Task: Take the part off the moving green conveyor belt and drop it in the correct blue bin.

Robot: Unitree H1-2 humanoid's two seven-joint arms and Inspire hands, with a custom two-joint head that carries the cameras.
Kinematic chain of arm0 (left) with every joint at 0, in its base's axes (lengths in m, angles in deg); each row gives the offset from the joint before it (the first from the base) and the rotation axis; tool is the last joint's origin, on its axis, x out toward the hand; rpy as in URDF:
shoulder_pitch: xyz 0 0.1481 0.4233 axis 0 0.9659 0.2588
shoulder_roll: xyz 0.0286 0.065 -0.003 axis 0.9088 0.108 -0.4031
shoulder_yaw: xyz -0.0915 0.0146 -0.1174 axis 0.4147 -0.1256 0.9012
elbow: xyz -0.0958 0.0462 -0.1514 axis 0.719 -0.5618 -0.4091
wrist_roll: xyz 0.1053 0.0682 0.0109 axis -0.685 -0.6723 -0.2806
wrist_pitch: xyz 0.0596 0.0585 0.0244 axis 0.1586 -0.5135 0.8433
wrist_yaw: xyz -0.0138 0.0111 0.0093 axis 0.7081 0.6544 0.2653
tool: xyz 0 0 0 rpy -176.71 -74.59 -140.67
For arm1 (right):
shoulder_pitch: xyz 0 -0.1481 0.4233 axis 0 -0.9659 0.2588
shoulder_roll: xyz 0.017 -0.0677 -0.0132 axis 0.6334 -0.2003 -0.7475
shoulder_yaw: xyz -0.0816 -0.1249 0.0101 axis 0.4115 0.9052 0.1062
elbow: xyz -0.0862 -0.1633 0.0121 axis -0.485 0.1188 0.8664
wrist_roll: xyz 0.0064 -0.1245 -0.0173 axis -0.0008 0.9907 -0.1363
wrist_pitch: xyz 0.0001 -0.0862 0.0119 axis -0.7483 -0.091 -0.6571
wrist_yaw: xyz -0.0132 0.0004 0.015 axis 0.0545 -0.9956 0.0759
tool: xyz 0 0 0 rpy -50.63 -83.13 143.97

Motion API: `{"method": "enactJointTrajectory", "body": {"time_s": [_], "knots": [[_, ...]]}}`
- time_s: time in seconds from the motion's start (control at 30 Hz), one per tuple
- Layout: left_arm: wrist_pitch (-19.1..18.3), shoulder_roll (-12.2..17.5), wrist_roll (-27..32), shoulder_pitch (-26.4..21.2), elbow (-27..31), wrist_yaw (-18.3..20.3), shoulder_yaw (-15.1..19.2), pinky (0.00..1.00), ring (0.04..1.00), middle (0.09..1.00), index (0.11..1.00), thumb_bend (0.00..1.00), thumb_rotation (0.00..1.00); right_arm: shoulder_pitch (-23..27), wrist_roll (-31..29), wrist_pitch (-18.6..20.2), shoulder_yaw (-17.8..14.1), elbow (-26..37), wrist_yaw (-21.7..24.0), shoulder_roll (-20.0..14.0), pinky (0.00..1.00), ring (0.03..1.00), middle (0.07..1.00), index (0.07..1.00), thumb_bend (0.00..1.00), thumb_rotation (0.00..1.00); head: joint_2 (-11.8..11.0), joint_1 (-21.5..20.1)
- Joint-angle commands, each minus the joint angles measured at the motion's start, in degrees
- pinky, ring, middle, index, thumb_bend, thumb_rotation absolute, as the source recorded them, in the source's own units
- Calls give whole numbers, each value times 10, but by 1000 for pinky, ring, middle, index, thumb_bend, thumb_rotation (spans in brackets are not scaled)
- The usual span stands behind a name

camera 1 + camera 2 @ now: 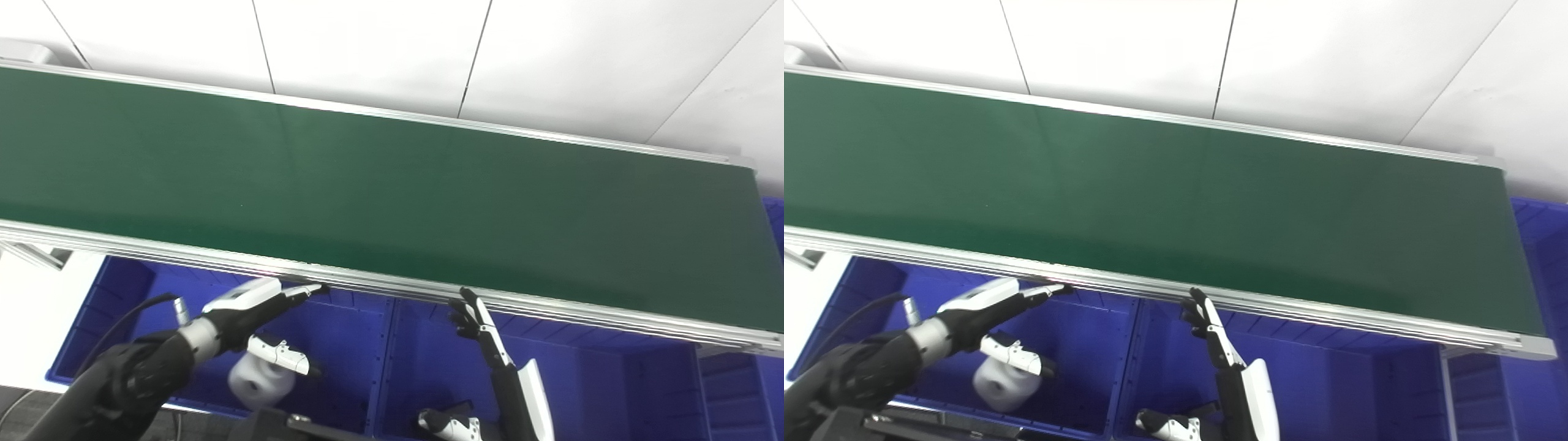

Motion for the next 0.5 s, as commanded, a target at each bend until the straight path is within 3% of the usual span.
{"method": "enactJointTrajectory", "body": {"time_s": [0.0,0.17,0.3,0.47], "knots": [[48,17,86,13,22,-1,18,898,991,1000,979,952,671,-12,-18,5,-3,33,12,-4,811,878,923,983,876,755,0,0],[110,13,237,52,37,10,31,938,980,980,944,964,577,-32,-45,40,-16,72,45,-22,821,889,920,981,897,756,3,-30],[151,9,282,73,35,11,25,938,955,947,905,986,563,-42,-36,55,-30,84,58,-32,847,894,915,988,887,764,7,-59],[181,4,310,79,13,12,19,998,998,994,928,993,578,-56,-12,65,-38,76,55,-26,848,906,927,1000,887,752,8,-100]]}}
